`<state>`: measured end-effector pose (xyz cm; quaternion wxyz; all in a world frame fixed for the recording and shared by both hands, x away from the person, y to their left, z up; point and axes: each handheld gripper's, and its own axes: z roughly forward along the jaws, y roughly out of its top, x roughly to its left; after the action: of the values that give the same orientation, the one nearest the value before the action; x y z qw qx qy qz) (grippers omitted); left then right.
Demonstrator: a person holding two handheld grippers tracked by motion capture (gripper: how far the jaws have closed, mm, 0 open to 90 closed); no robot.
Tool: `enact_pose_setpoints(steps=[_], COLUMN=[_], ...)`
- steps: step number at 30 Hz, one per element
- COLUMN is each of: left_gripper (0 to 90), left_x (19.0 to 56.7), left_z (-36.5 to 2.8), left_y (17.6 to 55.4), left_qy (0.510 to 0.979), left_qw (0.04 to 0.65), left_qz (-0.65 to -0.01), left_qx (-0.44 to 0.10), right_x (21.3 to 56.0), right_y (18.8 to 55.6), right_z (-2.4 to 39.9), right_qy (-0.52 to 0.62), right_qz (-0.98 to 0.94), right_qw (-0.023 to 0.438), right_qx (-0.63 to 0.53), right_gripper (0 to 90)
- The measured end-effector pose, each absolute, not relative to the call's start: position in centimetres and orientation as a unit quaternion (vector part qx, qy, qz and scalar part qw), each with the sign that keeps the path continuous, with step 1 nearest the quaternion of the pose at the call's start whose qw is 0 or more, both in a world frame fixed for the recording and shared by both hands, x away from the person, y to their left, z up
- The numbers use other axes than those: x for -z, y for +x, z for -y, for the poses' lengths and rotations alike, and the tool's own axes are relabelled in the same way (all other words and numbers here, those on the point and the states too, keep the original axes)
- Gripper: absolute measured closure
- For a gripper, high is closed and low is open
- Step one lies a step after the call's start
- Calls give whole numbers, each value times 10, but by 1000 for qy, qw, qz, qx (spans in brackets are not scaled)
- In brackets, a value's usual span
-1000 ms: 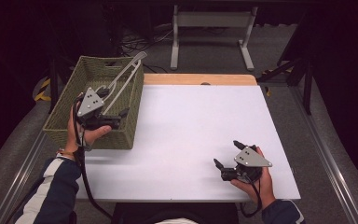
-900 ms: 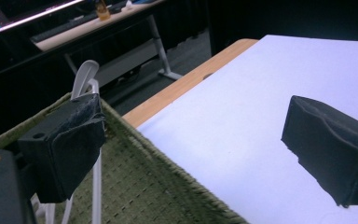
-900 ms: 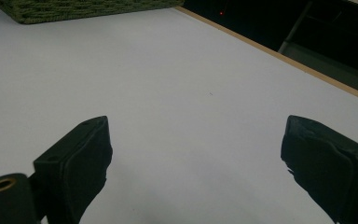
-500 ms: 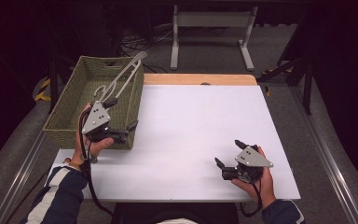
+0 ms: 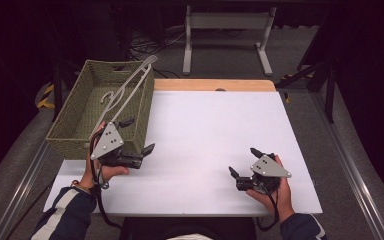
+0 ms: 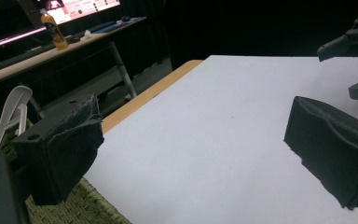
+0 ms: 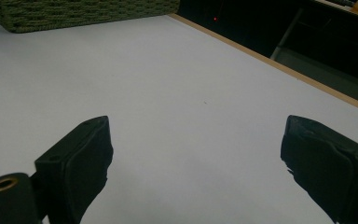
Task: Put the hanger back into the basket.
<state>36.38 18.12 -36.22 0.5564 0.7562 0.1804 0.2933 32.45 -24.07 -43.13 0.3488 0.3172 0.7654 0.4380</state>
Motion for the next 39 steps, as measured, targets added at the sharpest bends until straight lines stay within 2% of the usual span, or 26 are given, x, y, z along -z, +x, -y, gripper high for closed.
enact_pose_setpoints(steps=[12, 24, 33, 39], left_gripper=[91, 62, 61, 55], left_x=[379, 413, 434, 442], left_z=[-179, -188, -210, -220], left_y=[344, 341, 340, 339], left_qy=[754, 783, 785, 781], left_qw=[566, 516, 487, 492], left_qz=[-178, -195, -236, -260], left_qx=[-283, -286, -302, -284], right_x=[428, 428, 430, 432], right_y=[333, 332, 327, 324], right_z=[242, 238, 235, 237], right_qy=[330, 322, 312, 313], right_qz=[-753, -753, -759, -760], right_qw=[347, 354, 358, 358], right_qx=[-452, -452, -446, -443], right_gripper=[94, 91, 90, 90])
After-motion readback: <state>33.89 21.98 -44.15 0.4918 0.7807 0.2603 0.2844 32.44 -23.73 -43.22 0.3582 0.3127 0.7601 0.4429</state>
